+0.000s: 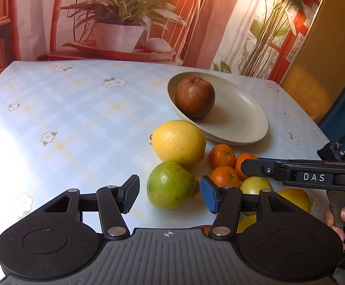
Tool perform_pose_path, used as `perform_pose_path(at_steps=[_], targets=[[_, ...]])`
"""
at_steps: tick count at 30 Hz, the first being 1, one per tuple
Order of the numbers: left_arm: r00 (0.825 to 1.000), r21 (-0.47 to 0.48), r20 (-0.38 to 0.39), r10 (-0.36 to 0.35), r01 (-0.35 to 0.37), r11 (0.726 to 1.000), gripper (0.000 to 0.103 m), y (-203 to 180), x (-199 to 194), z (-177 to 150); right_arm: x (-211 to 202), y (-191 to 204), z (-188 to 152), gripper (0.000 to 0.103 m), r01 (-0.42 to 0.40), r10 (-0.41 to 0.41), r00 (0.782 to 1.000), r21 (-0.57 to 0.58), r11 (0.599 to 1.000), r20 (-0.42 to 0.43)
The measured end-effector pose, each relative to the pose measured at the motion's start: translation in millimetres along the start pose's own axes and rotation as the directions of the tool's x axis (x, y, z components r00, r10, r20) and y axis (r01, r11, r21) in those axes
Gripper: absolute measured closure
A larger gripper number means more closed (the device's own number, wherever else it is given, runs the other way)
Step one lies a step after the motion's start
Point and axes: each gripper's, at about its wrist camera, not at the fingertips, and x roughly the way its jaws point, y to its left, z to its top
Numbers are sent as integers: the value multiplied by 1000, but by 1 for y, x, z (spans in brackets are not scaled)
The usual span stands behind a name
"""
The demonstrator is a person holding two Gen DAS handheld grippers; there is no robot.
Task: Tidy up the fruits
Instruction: 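Grasp a green lime with the left gripper while the right gripper grasps a mandarin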
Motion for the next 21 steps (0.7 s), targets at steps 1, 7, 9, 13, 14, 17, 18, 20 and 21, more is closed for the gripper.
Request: perform_pose_path(at_steps=[1, 7, 9, 13, 14, 17, 18, 20, 21], targets=[[1000, -5, -10, 0, 0, 1000, 44, 1, 2, 0, 0, -1, 0, 68, -3, 3, 1000, 3, 1000, 1], [1000, -19, -11, -9, 9, 1000, 53, 2, 5, -1, -1, -3, -1, 68, -15, 15, 1000, 14, 1000, 7], [1000, -13, -6, 2, -2, 1000, 53, 1, 5, -2, -1, -3, -2, 68, -18, 18, 1000, 14, 1000, 10], [1000, 14, 20, 14, -14, 1000, 53, -3, -4, -3, -6, -2, -3, 69, -17, 17, 1000, -1, 1000, 26], [999, 16, 32, 11, -12, 1000, 53, -3, -7, -2, -7, -1, -3, 69, -17, 17, 999, -9, 1000, 34], [997, 22, 72, 21, -23, 1000, 53, -4, -17, 4, -13, 3, -1, 69, -17, 20, 998, -39, 999, 63], [996, 26, 85, 30, -32, 999, 53, -5, -21, 7, -15, 4, 0, 69, -16, 20, 997, -49, 999, 73], [994, 41, 105, 35, -39, 998, 53, -7, -25, 14, -19, 7, 3, 69, -11, 18, 996, -72, 997, 92], [993, 50, 113, 33, -38, 998, 53, -9, -27, 18, -20, 7, 5, 69, -11, 19, 995, -80, 997, 97]])
